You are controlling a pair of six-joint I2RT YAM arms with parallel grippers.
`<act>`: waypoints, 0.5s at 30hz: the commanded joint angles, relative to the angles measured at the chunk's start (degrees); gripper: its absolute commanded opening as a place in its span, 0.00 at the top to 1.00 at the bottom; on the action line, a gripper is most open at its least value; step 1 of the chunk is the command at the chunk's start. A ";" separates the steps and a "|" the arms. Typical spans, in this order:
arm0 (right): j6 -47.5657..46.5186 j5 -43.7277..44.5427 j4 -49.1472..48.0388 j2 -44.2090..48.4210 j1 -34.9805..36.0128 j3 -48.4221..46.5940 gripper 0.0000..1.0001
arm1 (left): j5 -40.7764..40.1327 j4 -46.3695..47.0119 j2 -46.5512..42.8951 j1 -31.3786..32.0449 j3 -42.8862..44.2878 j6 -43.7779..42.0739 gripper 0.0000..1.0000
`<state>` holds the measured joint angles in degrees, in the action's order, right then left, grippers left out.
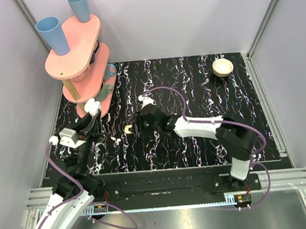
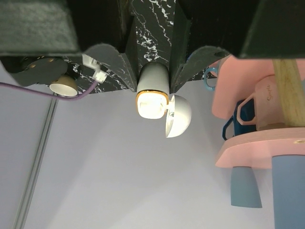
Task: Insert the wireless bluetooth earbuds into the charging case
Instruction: Move the right earbud to the center of the board.
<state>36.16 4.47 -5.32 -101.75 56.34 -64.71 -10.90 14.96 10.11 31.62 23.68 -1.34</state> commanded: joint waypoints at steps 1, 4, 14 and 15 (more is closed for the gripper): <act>-0.91 -8.60 2.15 -5.02 1.32 -7.52 0.48 | -2.02 -0.98 -1.32 0.11 3.56 -2.26 1.00; -1.71 -9.13 4.61 -9.05 2.37 -12.70 0.49 | -2.11 -1.25 -1.84 0.02 3.74 -2.35 1.00; 6.99 -2.19 14.11 -18.83 5.18 -24.32 0.50 | -3.34 -1.95 -3.69 0.03 3.56 -2.79 1.00; 6.90 -2.01 14.11 -20.05 5.36 -25.37 0.50 | -3.43 -2.39 -3.95 0.02 3.56 -2.79 1.00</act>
<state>39.97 -0.80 4.62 -118.78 60.42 -85.56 -12.73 12.05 7.51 31.62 24.80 -3.20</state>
